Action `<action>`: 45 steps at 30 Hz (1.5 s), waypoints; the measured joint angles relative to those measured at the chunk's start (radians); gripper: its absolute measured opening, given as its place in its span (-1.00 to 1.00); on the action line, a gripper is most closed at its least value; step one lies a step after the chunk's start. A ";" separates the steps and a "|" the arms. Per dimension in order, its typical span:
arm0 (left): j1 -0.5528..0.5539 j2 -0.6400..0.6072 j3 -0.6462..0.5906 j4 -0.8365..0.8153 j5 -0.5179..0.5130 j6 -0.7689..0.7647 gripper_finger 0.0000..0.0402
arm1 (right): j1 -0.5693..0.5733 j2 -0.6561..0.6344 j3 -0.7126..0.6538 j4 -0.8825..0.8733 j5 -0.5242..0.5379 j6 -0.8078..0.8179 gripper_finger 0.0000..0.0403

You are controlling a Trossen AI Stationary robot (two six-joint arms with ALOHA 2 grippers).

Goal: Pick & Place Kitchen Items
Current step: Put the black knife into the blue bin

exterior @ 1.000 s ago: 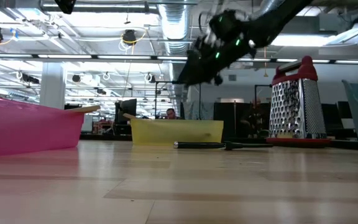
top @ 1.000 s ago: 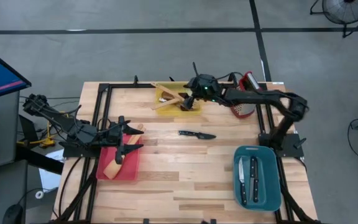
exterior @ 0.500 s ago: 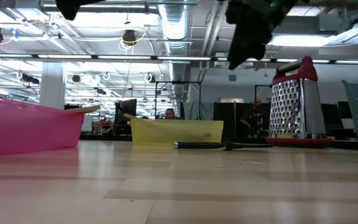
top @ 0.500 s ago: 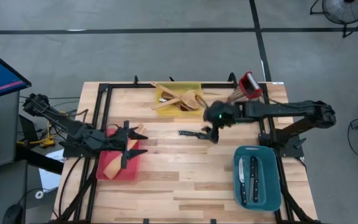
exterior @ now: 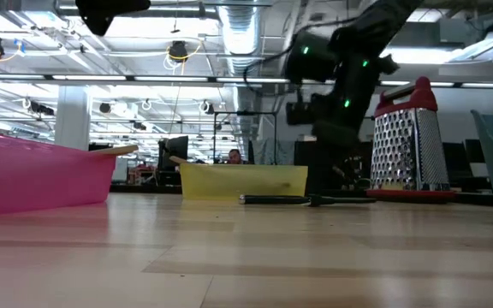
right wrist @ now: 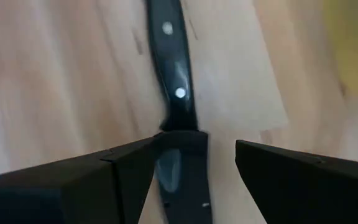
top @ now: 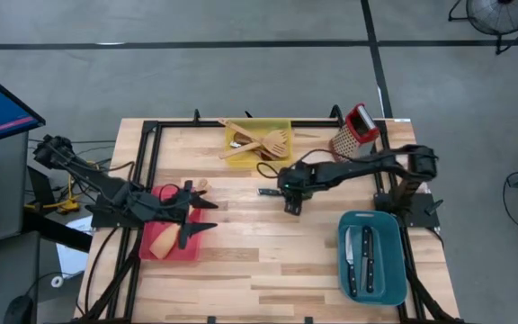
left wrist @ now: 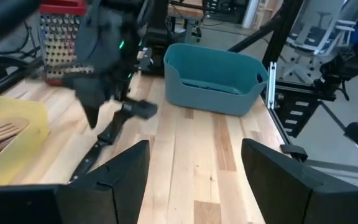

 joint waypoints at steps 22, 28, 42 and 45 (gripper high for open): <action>0.000 -0.002 0.000 0.000 0.000 0.005 0.18 | -0.022 0.142 0.085 0.017 -0.007 0.016 -0.71; 0.000 -0.002 0.000 -0.001 0.000 0.003 0.18 | 0.024 0.085 0.099 -0.001 0.021 0.072 -0.70; 0.000 -0.002 0.000 0.006 0.000 0.003 0.18 | 0.422 -0.454 0.144 0.246 0.177 0.046 -0.70; 0.000 -0.002 0.000 0.008 0.000 0.003 0.18 | 0.518 -0.499 0.144 0.404 0.187 -0.058 -0.70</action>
